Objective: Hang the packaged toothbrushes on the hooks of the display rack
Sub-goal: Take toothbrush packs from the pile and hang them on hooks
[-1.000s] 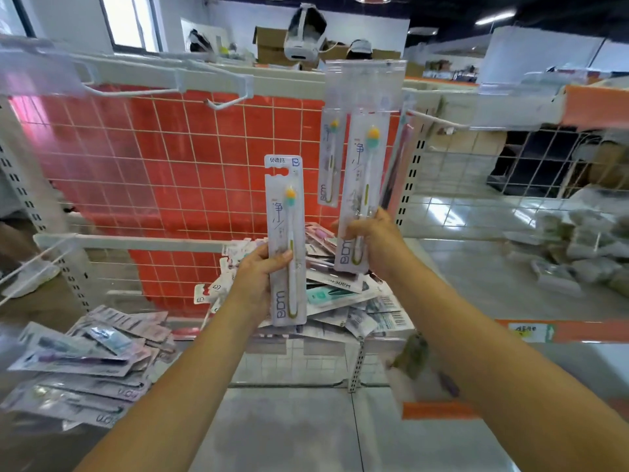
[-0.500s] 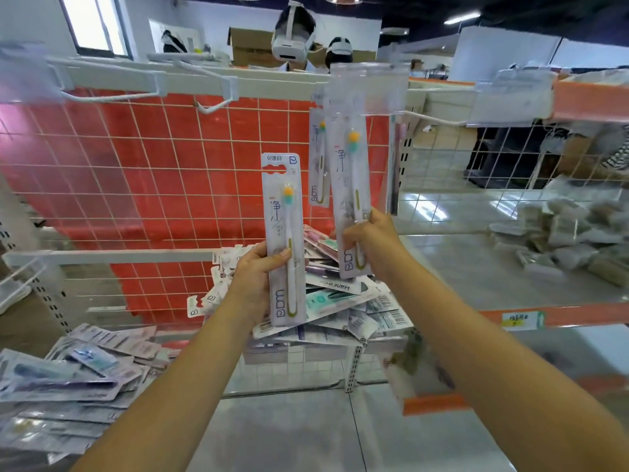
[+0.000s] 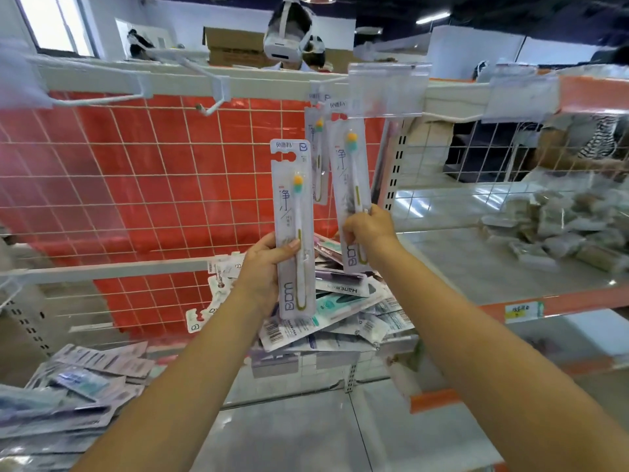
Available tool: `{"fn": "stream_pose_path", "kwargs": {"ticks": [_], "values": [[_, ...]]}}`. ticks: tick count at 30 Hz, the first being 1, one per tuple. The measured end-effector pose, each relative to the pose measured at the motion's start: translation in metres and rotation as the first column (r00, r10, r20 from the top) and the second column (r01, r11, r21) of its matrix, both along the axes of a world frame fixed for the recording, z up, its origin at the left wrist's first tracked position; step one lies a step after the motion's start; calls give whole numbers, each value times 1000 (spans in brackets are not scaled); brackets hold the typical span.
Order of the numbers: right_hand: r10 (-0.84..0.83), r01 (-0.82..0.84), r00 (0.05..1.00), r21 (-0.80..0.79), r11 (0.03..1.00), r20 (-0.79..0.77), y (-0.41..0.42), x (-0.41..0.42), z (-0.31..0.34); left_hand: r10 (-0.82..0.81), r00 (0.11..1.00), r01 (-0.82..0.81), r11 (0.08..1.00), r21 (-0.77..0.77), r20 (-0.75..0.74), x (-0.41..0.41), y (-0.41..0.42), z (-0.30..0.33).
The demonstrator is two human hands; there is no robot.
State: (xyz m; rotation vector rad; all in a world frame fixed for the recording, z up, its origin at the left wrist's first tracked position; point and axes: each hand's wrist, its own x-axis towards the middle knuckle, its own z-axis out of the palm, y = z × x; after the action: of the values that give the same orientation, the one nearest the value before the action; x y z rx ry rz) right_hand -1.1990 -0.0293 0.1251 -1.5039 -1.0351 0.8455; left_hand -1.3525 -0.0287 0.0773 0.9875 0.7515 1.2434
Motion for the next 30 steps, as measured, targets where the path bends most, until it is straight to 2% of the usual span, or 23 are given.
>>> {"fn": "stream_pose_path", "kwargs": {"ticks": [7, 18, 26, 30], "values": [[26, -23, 996, -31, 999, 86, 37, 5, 14, -19, 1000, 20, 1000, 18, -21, 6, 8, 10], [36, -22, 994, -127, 992, 105, 113, 6, 15, 155, 987, -157, 986, 58, 49, 1, 35, 18], [95, -82, 989, -112, 990, 110, 132, 17, 10, 188, 982, -186, 973, 139, -1, 11, 36, 13], [126, -115, 974, -69, 991, 188, 129, 13, 1, 176, 984, -170, 976, 135, -31, 11, 34, 10]]}}
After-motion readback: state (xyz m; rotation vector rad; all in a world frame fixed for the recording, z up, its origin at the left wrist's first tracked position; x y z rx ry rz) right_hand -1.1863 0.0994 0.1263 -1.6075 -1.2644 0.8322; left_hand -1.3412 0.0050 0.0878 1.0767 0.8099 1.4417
